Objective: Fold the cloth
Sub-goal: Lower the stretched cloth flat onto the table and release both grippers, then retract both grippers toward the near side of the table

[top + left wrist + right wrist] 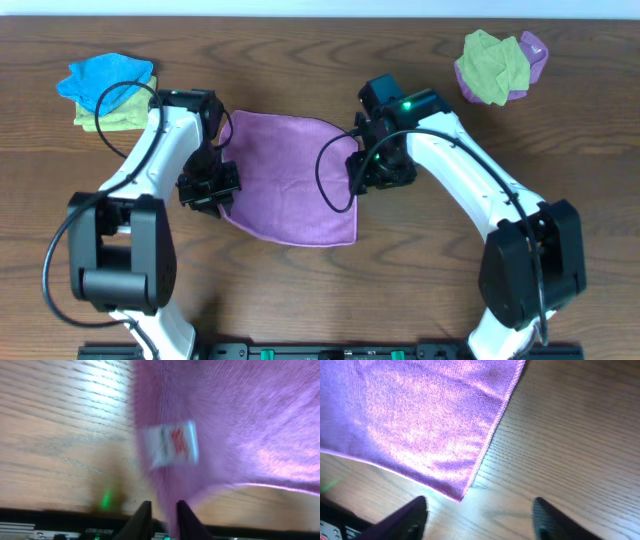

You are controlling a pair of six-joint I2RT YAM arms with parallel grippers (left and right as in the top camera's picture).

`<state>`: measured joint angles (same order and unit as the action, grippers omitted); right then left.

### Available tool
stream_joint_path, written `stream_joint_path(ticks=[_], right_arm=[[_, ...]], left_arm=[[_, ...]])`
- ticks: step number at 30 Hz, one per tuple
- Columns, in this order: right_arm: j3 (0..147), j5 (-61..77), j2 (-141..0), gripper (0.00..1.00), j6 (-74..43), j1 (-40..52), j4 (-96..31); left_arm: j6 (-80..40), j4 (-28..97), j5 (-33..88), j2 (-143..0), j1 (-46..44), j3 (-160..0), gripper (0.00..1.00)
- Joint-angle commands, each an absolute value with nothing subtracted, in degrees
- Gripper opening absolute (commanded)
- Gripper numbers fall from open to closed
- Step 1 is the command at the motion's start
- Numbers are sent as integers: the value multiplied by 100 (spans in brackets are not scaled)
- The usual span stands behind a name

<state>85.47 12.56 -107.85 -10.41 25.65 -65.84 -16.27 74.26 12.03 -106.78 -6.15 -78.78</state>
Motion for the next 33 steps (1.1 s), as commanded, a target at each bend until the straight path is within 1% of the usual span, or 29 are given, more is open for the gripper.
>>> stream_joint_path(ticks=[1, 2, 3, 4, 5, 8, 12, 17, 19, 23, 27, 33], right_arm=[[8490, 1227, -10650, 71, -1020, 2639, -6514], [8490, 1227, -10650, 70, -1020, 2639, -6469], [8490, 1229, -10648, 71, -1020, 2639, -6438], [8490, 1234, -10648, 70, -1020, 2637, -6410], [8490, 1253, -10639, 70, -1020, 2637, -6390], [8490, 1446, -10558, 67, -1011, 2639, -6320], [8490, 1511, -10184, 68, -906, 2624, -6252], [8407, 1522, -9426, 61, -652, 2545, -6392], [8167, 1527, -9080, 61, -657, 2484, -6379], [7111, 1669, -8184, 59, -720, 2296, -6167], [5961, 2003, -7192, 60, -1068, 1977, -5690], [4397, 2589, -5828, 66, -2027, 1614, -4899]], left_arm=[[-1605, 7415, 1035, -10283, -602, -7881, 25], [-1632, 7413, 976, -10189, -602, -7881, 33], [-1634, 7424, 941, -10125, -600, -7878, 44], [-1651, 7437, 893, -10064, -600, -7881, 81], [-1656, 7461, 838, -10018, -600, -7878, 95], [-1678, 7542, 812, -9902, -600, -7878, 95], [-1719, 7561, 777, -9607, -598, -7878, 95], [-1772, 7601, 580, -8733, -521, -7673, 95], [-1822, 7544, 694, -8270, -403, -7358, 95], [-1778, 7271, 1234, -7076, 143, -6173, 95], [-1658, 7081, 1780, -6267, 642, -5308, 95], [-1706, 6650, 2477, -5942, 770, -4493, 95]])
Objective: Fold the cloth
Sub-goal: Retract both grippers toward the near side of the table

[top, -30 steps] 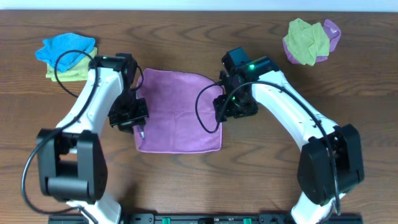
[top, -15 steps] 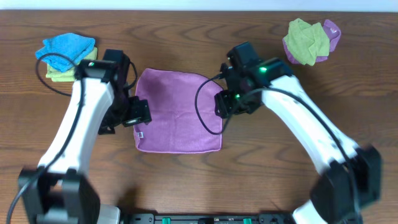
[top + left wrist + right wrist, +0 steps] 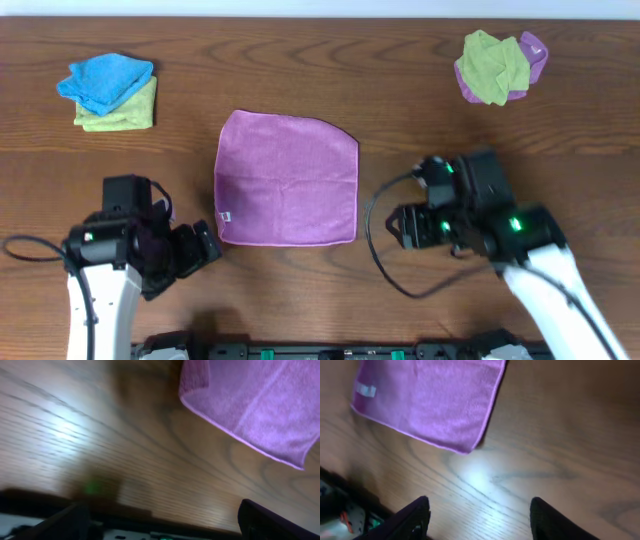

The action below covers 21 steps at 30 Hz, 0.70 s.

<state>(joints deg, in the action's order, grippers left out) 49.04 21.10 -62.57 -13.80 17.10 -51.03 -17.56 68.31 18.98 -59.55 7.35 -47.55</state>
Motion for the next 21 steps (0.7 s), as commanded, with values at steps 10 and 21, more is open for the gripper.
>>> stream_joint_path(ticks=[10, 21], right_arm=[[2464, 3221, -5092, 76, -3800, 1616, -2740], [1219, 3336, -5100, 90, -5181, 1616, -757]], left_arm=[[-2563, 5183, 3009, -5955, 770, -3509, 95], [-3223, 3920, 2943, -6270, 770, -3492, 95]])
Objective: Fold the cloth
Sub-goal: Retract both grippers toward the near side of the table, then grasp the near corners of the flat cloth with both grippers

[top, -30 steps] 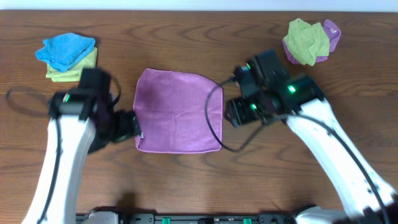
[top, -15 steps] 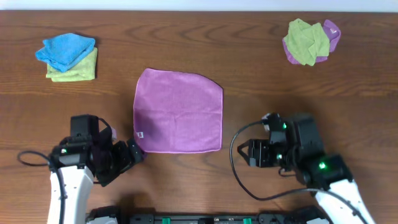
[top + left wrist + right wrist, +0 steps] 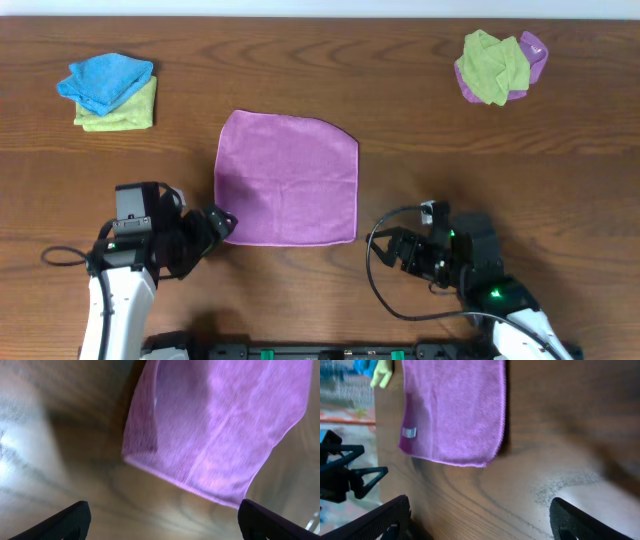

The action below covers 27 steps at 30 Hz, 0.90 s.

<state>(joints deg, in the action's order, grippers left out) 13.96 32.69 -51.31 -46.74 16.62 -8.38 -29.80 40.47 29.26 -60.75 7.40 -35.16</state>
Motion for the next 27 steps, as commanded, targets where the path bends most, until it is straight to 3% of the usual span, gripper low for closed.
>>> stream_joint_path(ticks=[1, 10, 22, 23, 27], right_arm=[[1173, 3277, -5100, 90, -5216, 1616, -731], [1122, 2871, -5341, 92, -5336, 1616, -377], [1122, 3107, -7203, 92, -5723, 1643, 1645], [1122, 3114, -7310, 92, -5745, 1667, 1785], [1125, 3111, -7546, 92, -5881, 1769, 2163]], left_arm=[[-3223, 3841, 2939, -6359, 770, -3492, 95], [-3225, 3192, 3039, -7485, 770, -3492, 96], [-3240, 2657, 3050, -7723, 768, -3492, 100], [-3240, 2626, 3030, -7756, 768, -3492, 95], [-3242, 2539, 3009, -7902, 768, -3492, 93]])
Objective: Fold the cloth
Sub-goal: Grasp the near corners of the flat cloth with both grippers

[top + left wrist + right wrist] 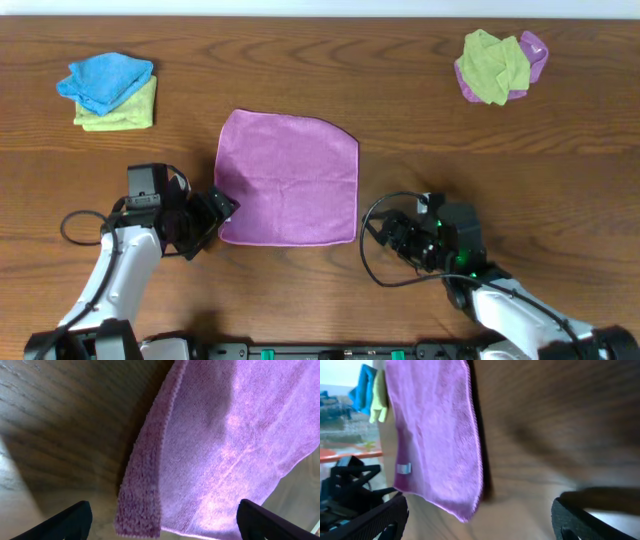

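The purple cloth lies flat and square in the middle of the table. My left gripper is open at its near-left corner. In the left wrist view that corner sits low between the wide-spread fingers. My right gripper is open just off the near-right corner. In the right wrist view the cloth hangs into frame with its corner tip between the spread fingers. Neither gripper holds anything.
A folded blue and yellow-green cloth pile sits at the far left. A crumpled green and purple bundle sits at the far right. The brown wooden table carries it all.
Both open grippers have come closer to the cloth's near corners: the left to the near-left corner, the right to the near-right one. The cloth has not moved.
First my left gripper was shut on the cloth's tagged edge, with the right one open over its right side and the cloth skewed. Then the cloth lay flat with both grippers open and back at the near side. Now they sit at its near corners.
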You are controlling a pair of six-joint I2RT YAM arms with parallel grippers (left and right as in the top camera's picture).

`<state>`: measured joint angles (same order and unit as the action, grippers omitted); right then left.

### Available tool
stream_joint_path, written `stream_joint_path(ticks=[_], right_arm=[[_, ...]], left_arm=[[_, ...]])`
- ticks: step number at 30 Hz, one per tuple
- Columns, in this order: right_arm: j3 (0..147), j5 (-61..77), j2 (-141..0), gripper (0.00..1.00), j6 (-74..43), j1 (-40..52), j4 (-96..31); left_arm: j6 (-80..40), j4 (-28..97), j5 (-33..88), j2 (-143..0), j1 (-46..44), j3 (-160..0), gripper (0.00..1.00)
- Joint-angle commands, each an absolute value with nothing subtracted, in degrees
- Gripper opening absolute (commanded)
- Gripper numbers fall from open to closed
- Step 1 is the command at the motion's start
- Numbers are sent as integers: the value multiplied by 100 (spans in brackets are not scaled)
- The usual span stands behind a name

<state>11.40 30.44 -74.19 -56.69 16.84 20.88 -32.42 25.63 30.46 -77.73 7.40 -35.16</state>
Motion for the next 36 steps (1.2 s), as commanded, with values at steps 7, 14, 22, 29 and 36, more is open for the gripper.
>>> stream_joint_path(ticks=[7, 14, 22, 29, 36], right_arm=[[1125, 3085, -7568, 92, -5942, 1852, 2257], [1125, 3092, -7568, 93, -5979, 1852, 2290], [1125, 3148, -7568, 93, -5975, 1916, 2298], [1125, 2698, -7625, 96, -5975, 2263, 2222], [1125, 2659, -8106, 93, -5977, 2270, 2296]], left_arm=[[-3310, 2379, 3002, -8099, 666, -3492, 92], [-3391, 2176, 2991, -8479, 423, -3492, 88], [-3391, 2174, 2985, -8538, 410, -3492, 26], [-3391, 2182, 3013, -8538, 410, -3492, 6], [-3391, 2226, 3159, -8538, 410, -3492, 6]])
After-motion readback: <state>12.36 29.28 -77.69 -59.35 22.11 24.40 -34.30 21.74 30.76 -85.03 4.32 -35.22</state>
